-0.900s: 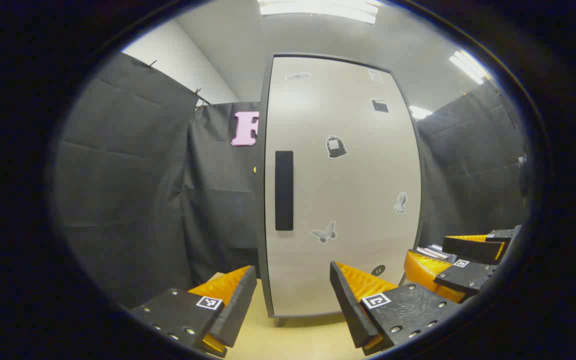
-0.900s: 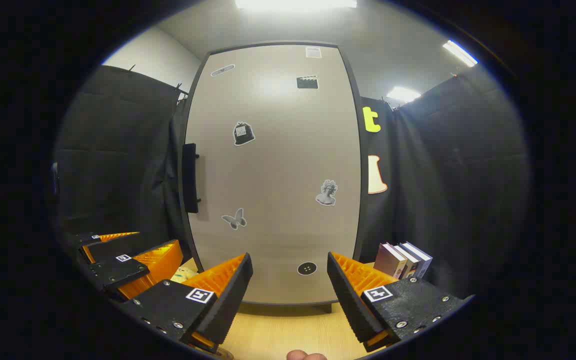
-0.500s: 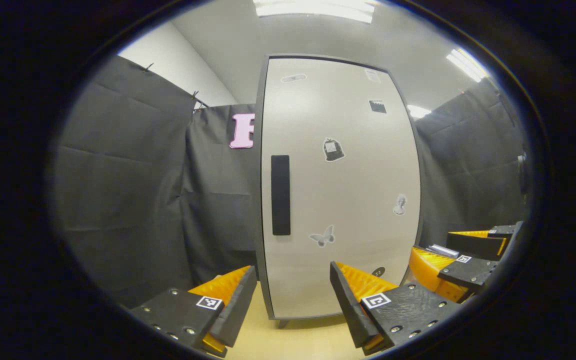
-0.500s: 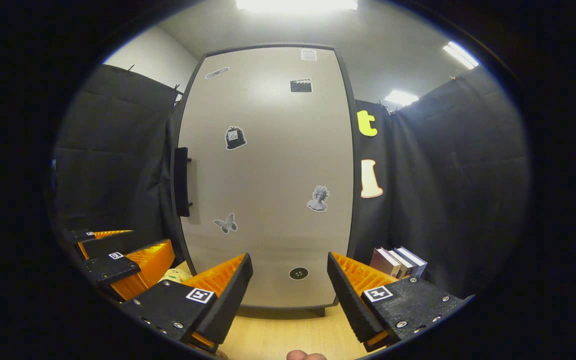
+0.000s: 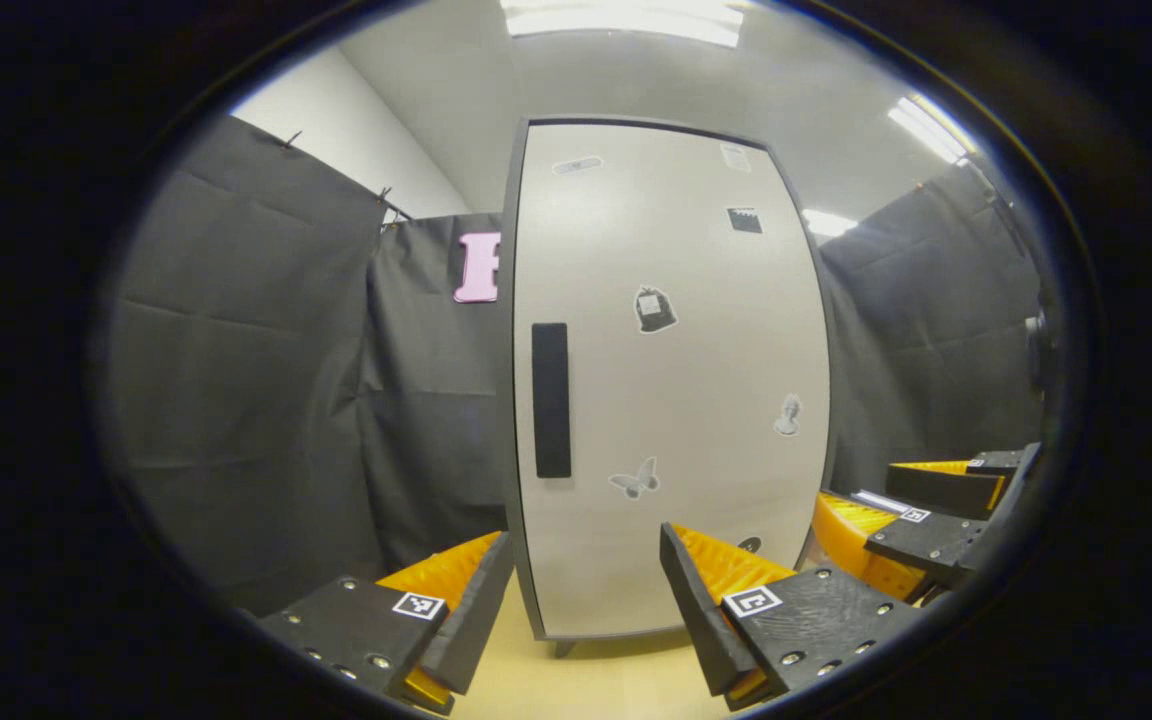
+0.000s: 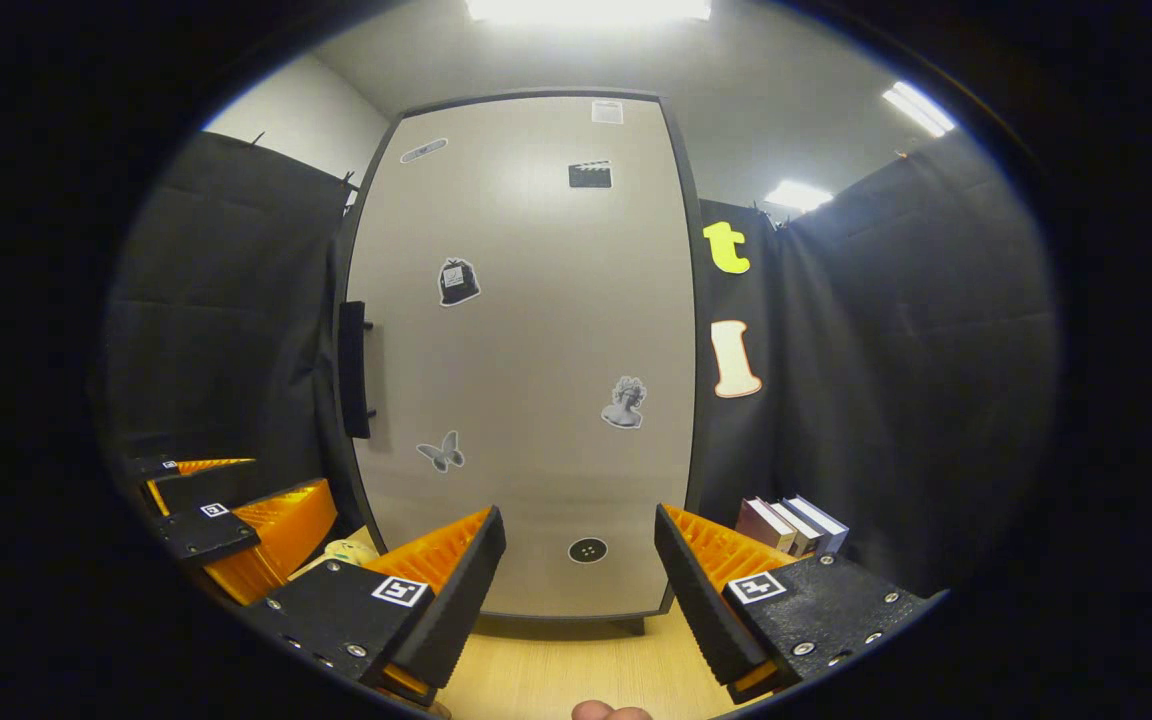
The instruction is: Open the cabinet door with the right hand, grasp the bottle in the cabinet with the left hand and place it on the coaster, then close the cabinet door with the right hand.
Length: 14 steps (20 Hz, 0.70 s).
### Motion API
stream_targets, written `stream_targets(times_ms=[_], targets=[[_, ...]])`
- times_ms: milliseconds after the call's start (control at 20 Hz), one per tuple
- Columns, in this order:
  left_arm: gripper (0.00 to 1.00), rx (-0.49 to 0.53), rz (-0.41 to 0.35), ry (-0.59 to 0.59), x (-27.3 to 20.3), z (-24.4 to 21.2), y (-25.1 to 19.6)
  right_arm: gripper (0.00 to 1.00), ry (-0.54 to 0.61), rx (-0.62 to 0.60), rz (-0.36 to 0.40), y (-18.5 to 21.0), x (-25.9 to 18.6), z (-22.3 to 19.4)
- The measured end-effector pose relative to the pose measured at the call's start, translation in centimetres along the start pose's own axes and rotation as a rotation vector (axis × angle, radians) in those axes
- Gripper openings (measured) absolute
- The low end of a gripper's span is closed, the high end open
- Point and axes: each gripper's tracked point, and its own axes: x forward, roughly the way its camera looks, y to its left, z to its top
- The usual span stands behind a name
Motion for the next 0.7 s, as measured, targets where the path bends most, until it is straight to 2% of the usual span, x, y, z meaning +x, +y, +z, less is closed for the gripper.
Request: stream_targets(times_ms=[450,700], targets=[[0.85,-0.007,-0.034,-0.016,0.0,0.7,-1.4,0.93,-0.007,-0.007,0.009,-0.6,0.3,0.6],[0.85,-0.016,-0.019,-0.028,-0.9,1.1,-0.6,0.93,-0.013,-0.009,0.020,-0.5,0.8,1.0]])
